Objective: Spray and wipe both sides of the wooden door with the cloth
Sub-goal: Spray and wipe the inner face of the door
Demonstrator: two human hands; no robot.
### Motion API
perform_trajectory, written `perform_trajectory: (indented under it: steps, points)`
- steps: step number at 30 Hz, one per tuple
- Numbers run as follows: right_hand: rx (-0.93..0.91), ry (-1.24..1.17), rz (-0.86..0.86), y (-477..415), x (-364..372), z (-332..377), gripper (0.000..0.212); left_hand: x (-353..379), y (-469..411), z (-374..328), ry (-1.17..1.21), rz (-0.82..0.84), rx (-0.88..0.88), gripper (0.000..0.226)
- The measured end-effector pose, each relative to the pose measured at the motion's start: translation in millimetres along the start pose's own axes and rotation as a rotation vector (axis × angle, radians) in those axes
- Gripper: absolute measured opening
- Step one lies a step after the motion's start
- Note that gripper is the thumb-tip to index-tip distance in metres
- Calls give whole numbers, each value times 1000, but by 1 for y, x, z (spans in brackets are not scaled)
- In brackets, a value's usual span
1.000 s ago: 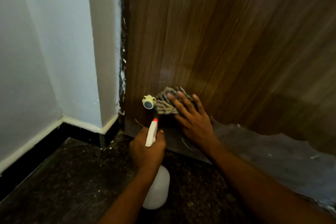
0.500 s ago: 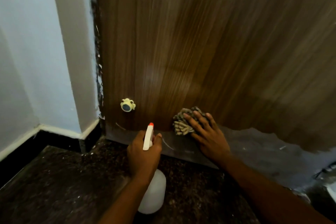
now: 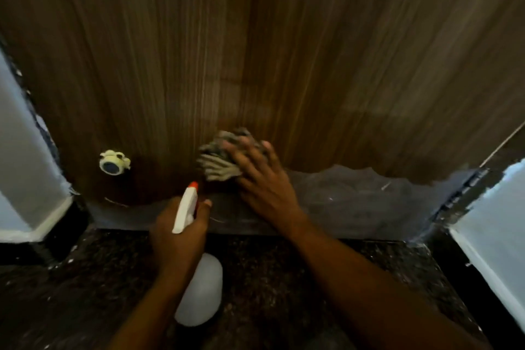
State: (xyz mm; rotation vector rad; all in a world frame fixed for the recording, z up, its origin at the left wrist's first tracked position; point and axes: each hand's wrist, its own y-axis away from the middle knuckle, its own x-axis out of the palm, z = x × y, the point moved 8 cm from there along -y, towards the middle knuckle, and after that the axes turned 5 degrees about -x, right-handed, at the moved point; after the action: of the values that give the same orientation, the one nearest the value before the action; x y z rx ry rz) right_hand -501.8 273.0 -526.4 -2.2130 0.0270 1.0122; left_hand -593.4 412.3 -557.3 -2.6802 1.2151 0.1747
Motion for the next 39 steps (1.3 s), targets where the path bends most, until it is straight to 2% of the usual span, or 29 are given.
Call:
perform_trajectory:
  steps: [2, 5, 6, 7, 8, 9, 10, 13, 14, 15, 16, 18, 22, 23, 25, 26, 27, 28, 29, 30, 32, 34, 35, 36, 37, 38, 39]
  points:
    - [274, -25, 29, 75, -5, -36, 48, 18, 17, -6, 24, 45, -45, 18]
    - [902, 14, 183, 171, 10, -68, 67, 45, 42, -21, -8, 168, -16, 14]
    - [1062, 10, 229, 188, 18, -70, 74, 53, 48, -23, -27, 205, 4, 15]
    - [1165, -23, 226, 191, 22, -71, 77, 60, 52, -26, -43, 236, 13, 13]
    - [1184, -86, 192, 183, 23, -68, 74, 64, 56, -30, -42, 253, 12, 17]
    - [1101, -139, 152, 164, 23, -62, 67, 67, 58, -32, -39, 255, 9, 26]
    - [920, -183, 82, 136, 21, -51, 58, 68, 58, -34, -32, 252, 8, 31]
    - [275, -239, 16, 61, 9, -6, 52, 73, 57, -45, -6, 276, 56, 17]
    - [141, -163, 30, 50, 6, 0, 54, 73, 56, -48, -12, 273, 79, 17]
    - [86, -103, 29, 50, 4, -2, 55, 71, 55, -51, -28, 267, 109, 20]
    - [110, -74, 22, 62, 9, -12, 54, 71, 54, -55, -38, 264, 138, 20]
    - [375, -65, -7, 105, 16, -46, 55, 71, 54, -61, -38, 285, 165, 14]
    - [1119, -70, -118, 176, 3, -111, 67, 77, 60, -59, -50, 314, 140, 9]
    - [1300, -145, -287, 182, -9, -124, 68, 79, 64, -58, -36, 325, 126, 15]
    - [1613, -308, -763, 191, -33, -152, 64, 81, 74, -62, -13, 338, 125, 30]
    - [1773, -363, -940, 195, -37, -161, 61, 82, 78, -64, -8, 347, 127, 34]
    - [1905, -402, -1015, 193, -39, -162, 59, 83, 81, -66, 0, 360, 128, 36]
    - [1948, -379, -981, 188, -42, -159, 59, 84, 82, -68, 7, 366, 128, 37]
    - [1863, -312, -875, 176, -49, -153, 60, 83, 81, -68, 13, 367, 128, 37]
    - [1658, -215, -737, 159, -55, -143, 61, 82, 80, -69, 17, 361, 127, 36]
    - [1088, 10, -403, 138, -37, -119, 64, 86, 78, -71, 45, 375, 119, 28]
    - [636, 54, -249, 150, -15, -116, 71, 95, 81, -73, 54, 403, 106, 22]
    - [514, 28, -222, 160, -12, -120, 76, 101, 84, -76, 46, 415, 117, 26]
    - [491, 10, -206, 172, -14, -127, 79, 107, 89, -80, 37, 425, 129, 33]
    - [567, 6, -203, 183, -15, -137, 77, 115, 93, -82, 41, 437, 142, 37]
    - [746, -10, -223, 196, -18, -152, 70, 123, 97, -84, 43, 446, 155, 38]
    - [1012, -45, -292, 210, -25, -170, 67, 130, 101, -86, 47, 454, 171, 38]
